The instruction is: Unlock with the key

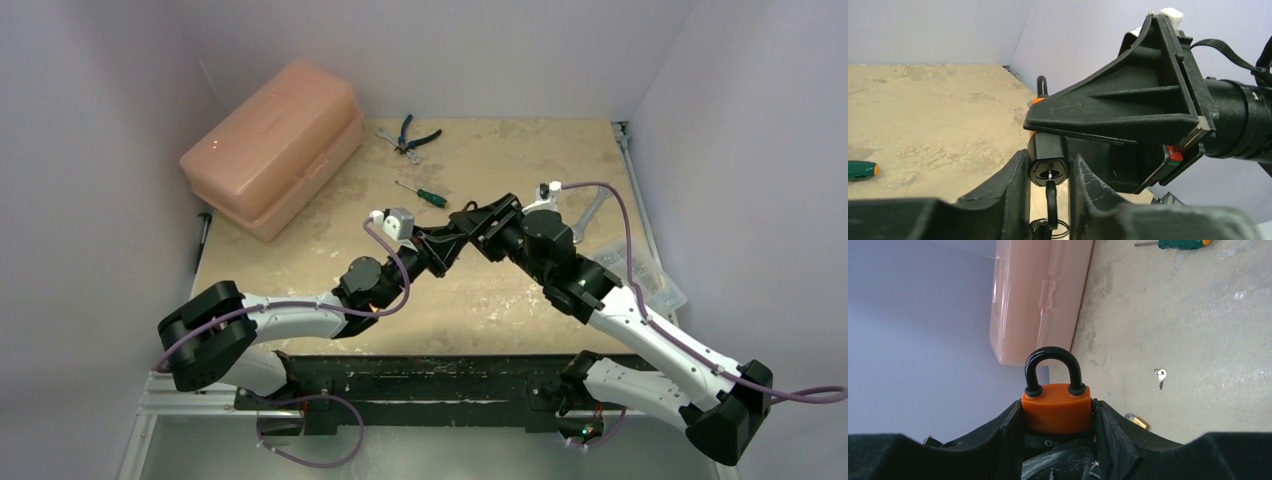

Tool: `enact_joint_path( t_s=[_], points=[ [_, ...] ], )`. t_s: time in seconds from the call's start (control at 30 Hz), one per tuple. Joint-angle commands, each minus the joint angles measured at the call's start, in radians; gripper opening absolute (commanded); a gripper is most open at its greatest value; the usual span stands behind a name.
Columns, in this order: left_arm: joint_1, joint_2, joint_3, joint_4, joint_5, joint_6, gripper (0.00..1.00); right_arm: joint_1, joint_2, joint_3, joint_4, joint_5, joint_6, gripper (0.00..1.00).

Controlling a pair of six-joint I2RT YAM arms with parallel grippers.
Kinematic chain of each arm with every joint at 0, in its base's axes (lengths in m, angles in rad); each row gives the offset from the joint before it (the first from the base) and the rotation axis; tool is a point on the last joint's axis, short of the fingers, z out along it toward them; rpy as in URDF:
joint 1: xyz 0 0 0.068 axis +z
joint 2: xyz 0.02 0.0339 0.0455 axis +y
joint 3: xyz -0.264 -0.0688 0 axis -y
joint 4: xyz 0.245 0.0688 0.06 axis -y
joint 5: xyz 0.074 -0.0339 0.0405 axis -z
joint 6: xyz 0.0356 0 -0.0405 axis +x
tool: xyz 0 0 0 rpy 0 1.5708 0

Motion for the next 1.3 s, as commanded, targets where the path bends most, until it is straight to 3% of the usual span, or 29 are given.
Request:
enact_joint_path(
  t_s=[0.0, 0.03, 0.1, 0.13, 0.2, 0.23, 0.27, 0.3, 0.43, 0.53, 0.7, 0.97, 1.1, 1.27],
  points=[
    [0.012, 0.009, 0.025, 0.074, -0.038, 0.024, 0.06, 0.006, -0.021, 0.005, 0.097, -0.040, 0.007, 0.00],
    [0.012, 0.007, 0.021, 0.080, -0.042, 0.024, 0.00, 0.006, -0.021, 0.004, 0.102, -0.041, -0.003, 0.00],
    [0.012, -0.001, 0.013, 0.084, -0.047, 0.023, 0.00, 0.007, -0.021, 0.008, 0.116, -0.044, -0.038, 0.00],
    [0.012, -0.007, 0.008, 0.086, -0.047, 0.020, 0.00, 0.007, -0.021, 0.015, 0.112, -0.043, -0.059, 0.14],
    [0.012, -0.023, -0.003, 0.093, -0.046, 0.007, 0.00, 0.007, -0.020, 0.039, 0.092, -0.032, -0.114, 0.52],
    [0.012, -0.034, -0.010, 0.097, -0.044, -0.001, 0.00, 0.007, -0.018, 0.051, 0.075, -0.024, -0.135, 0.64],
    [0.013, -0.045, -0.015, 0.102, -0.040, -0.008, 0.00, 0.006, -0.020, 0.058, 0.066, -0.023, -0.164, 0.85],
    [0.014, -0.056, -0.019, 0.104, -0.035, -0.017, 0.00, 0.006, -0.022, 0.059, 0.070, -0.028, -0.196, 0.97],
    [0.036, -0.099, -0.037, 0.115, 0.001, -0.080, 0.00, 0.006, -0.054, 0.034, 0.080, 0.015, -0.295, 0.99],
    [0.073, -0.121, -0.056, 0.150, 0.055, -0.173, 0.00, 0.006, -0.116, -0.043, 0.185, 0.003, -0.395, 0.99],
    [0.127, -0.158, -0.079, 0.205, 0.143, -0.333, 0.00, 0.004, -0.240, -0.204, 0.435, -0.083, -0.520, 0.99],
    [0.163, -0.216, -0.074, 0.271, 0.299, -0.487, 0.00, -0.023, -0.245, -0.215, 0.615, -0.312, -0.585, 0.99],
    [0.166, -0.220, -0.054, 0.309, 0.383, -0.539, 0.00, -0.035, -0.241, -0.215, 0.708, -0.373, -0.580, 0.94],
    [0.165, -0.208, -0.028, 0.337, 0.452, -0.580, 0.00, -0.037, -0.217, -0.192, 0.766, -0.429, -0.553, 0.80]
  ],
)
